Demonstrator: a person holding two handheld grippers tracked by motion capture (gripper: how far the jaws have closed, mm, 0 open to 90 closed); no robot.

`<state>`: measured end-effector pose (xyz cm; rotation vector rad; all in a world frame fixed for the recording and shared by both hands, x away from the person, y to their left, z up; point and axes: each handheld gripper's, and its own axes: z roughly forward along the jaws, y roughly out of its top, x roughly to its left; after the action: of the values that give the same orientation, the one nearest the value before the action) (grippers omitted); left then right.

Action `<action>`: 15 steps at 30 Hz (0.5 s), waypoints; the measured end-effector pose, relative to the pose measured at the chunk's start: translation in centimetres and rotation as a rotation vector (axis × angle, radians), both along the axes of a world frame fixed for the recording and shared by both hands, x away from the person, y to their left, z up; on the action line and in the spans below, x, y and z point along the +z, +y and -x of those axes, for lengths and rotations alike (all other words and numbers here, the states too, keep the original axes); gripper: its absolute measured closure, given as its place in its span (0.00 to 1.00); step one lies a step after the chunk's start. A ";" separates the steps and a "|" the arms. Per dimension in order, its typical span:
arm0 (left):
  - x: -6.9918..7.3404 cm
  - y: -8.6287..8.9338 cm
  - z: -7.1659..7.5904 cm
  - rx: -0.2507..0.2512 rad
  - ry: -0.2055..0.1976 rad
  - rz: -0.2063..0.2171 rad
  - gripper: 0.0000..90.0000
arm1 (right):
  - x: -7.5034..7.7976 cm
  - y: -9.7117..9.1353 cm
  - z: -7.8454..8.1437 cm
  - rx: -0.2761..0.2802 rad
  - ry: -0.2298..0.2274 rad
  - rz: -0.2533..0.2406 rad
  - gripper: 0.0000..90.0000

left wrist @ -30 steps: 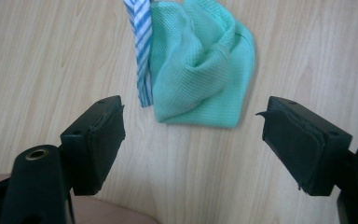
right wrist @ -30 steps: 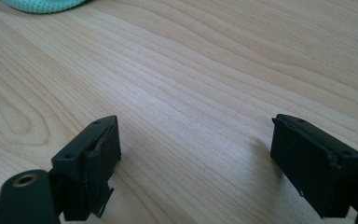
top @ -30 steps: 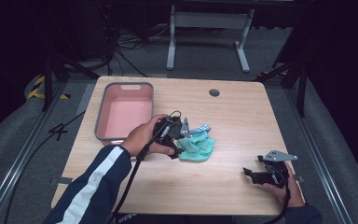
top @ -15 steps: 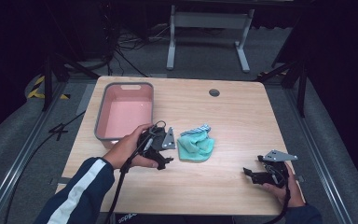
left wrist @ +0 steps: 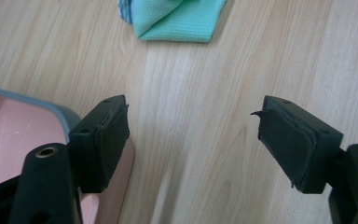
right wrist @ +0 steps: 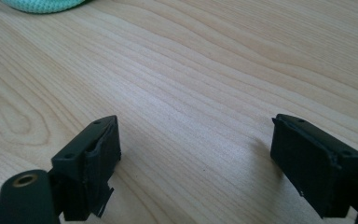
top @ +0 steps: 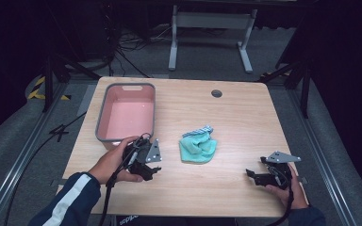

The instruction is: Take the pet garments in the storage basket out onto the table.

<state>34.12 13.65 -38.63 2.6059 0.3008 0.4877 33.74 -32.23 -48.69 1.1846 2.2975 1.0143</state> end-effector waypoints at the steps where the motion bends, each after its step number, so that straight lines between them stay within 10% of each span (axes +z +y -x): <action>1: -0.2 0.2 0.1 0.005 0.007 0.002 0.29 | 0.0 0.0 0.0 -0.001 0.000 0.000 0.18; 15: -2.9 5.3 1.0 0.077 0.046 -0.007 0.25 | 0.0 0.0 0.0 0.000 0.000 0.001 0.18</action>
<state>33.10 18.92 -41.56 2.6227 0.4170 0.4568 33.75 -32.23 -48.69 1.1844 2.2973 1.0137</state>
